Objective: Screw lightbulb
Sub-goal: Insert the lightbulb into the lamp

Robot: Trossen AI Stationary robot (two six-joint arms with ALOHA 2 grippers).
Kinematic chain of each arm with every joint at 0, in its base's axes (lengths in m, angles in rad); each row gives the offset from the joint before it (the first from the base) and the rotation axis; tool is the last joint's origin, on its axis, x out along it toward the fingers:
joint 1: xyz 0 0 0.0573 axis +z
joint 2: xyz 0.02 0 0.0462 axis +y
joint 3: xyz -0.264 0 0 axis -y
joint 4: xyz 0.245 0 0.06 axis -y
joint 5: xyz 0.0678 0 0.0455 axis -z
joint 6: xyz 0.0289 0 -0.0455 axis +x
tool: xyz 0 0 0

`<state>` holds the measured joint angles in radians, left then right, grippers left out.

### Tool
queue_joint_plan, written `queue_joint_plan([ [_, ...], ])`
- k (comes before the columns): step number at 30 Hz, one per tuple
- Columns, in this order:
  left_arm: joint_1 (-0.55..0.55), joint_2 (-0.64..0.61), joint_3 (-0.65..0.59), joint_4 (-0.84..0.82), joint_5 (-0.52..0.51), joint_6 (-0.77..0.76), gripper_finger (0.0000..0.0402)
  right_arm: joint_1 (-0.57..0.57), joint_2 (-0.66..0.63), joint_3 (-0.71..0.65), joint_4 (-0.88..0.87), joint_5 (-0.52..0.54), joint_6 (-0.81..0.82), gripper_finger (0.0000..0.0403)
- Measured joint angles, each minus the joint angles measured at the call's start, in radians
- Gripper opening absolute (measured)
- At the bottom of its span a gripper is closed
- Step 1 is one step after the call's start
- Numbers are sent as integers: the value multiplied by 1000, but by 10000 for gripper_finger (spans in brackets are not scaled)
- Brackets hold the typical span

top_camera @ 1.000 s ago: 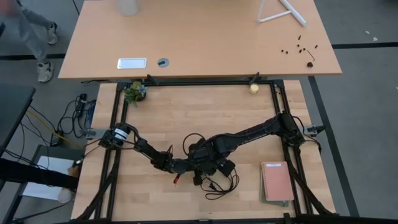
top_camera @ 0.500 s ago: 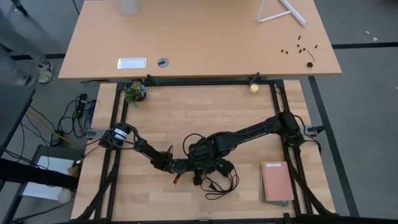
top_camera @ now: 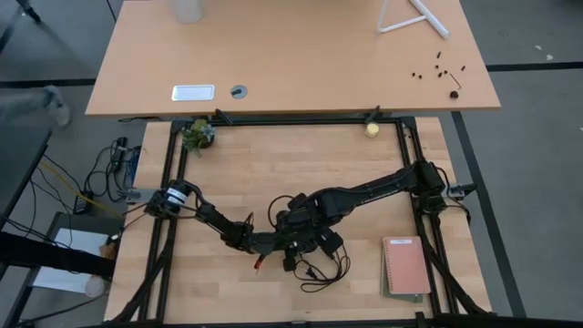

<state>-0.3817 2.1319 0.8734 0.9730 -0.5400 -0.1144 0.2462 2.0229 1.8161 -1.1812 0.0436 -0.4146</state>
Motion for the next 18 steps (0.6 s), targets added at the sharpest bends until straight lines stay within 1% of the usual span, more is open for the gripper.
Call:
queue_joint_plan([
  [3, 0, 0, 0, 0, 0, -21, 191, 0, -2, 11, -2, -7, 13, 275],
  [8, -1, 1, 0, -1, -41, -29, 191, 9, -2, 12, -12, -16, 15, 257],
  [11, -1, 2, -1, 4, -44, -30, 191, 13, -2, 12, 9, -23, 18, 252],
  [14, -1, 2, 0, 5, -44, -30, 191, 13, -2, 12, 51, -56, 43, 266],
  [18, -1, 2, 0, 6, -45, -30, 191, 13, -2, 4, 51, -66, 55, 287],
])
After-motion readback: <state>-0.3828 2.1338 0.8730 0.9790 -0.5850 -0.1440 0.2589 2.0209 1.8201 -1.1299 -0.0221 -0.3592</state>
